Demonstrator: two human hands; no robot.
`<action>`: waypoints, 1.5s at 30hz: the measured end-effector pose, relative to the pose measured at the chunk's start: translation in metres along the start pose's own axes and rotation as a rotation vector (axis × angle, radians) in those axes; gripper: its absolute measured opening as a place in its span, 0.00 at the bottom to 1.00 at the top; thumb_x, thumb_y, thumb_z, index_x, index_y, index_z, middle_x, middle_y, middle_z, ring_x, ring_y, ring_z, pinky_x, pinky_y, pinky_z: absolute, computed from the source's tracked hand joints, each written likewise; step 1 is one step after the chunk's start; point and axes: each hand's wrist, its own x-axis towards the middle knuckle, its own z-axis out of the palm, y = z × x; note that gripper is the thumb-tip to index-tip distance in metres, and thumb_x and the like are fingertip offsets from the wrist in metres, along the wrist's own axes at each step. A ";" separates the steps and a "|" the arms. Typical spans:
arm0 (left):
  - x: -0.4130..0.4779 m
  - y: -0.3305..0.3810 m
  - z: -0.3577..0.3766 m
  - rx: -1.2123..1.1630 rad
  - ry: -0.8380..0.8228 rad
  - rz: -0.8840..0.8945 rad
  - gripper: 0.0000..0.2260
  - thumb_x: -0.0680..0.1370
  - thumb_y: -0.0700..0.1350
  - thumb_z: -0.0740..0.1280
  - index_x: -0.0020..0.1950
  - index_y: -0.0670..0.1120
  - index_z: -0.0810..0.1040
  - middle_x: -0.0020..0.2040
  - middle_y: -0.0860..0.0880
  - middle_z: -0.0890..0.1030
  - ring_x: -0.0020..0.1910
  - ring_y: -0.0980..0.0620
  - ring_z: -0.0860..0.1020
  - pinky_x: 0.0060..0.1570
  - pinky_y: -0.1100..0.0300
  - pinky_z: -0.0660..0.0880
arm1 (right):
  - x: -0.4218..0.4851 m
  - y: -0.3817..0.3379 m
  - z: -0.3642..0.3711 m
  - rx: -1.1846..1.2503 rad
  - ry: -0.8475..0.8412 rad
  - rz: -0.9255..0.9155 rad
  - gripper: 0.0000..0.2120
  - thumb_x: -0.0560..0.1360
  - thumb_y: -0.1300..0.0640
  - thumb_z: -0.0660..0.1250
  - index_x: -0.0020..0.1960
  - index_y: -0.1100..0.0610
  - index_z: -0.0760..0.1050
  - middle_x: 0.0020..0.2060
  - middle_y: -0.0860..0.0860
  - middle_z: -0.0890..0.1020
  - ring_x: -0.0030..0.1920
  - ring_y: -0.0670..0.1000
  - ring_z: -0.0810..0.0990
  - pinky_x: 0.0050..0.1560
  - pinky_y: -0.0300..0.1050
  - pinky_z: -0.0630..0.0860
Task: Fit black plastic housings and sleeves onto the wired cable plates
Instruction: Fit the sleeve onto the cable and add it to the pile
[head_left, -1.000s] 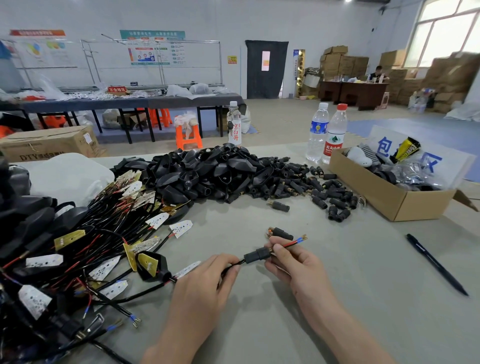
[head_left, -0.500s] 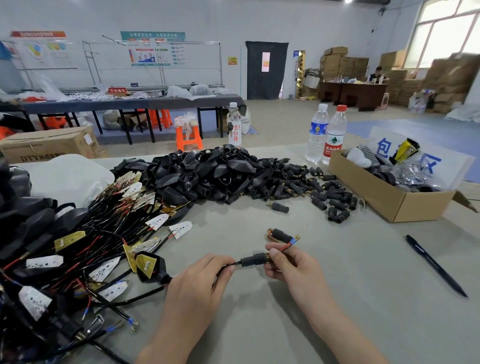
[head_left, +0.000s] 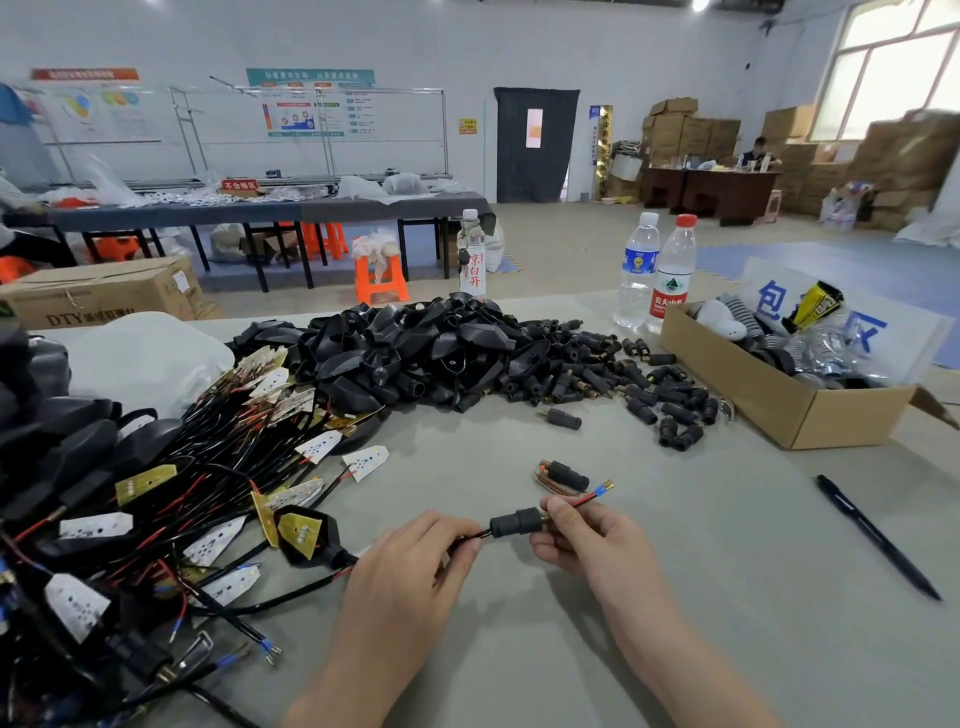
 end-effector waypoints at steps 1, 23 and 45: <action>0.000 0.000 0.000 -0.006 -0.005 0.002 0.03 0.79 0.52 0.66 0.48 0.57 0.79 0.40 0.61 0.76 0.36 0.57 0.73 0.39 0.63 0.69 | 0.000 0.000 0.000 -0.001 -0.005 0.004 0.08 0.78 0.60 0.68 0.46 0.64 0.82 0.35 0.55 0.86 0.36 0.49 0.85 0.38 0.35 0.80; 0.005 -0.023 -0.006 0.175 0.121 0.071 0.15 0.79 0.56 0.59 0.47 0.53 0.84 0.36 0.58 0.78 0.39 0.55 0.79 0.47 0.59 0.65 | 0.001 -0.005 -0.006 0.087 0.033 -0.032 0.08 0.79 0.58 0.67 0.50 0.62 0.82 0.40 0.56 0.87 0.42 0.53 0.87 0.37 0.36 0.80; 0.003 -0.012 0.002 0.054 0.114 0.115 0.12 0.79 0.57 0.61 0.51 0.53 0.82 0.43 0.62 0.81 0.44 0.61 0.77 0.52 0.61 0.66 | 0.001 -0.004 -0.005 0.127 -0.074 -0.036 0.10 0.74 0.56 0.72 0.50 0.62 0.83 0.43 0.56 0.87 0.40 0.51 0.85 0.41 0.38 0.81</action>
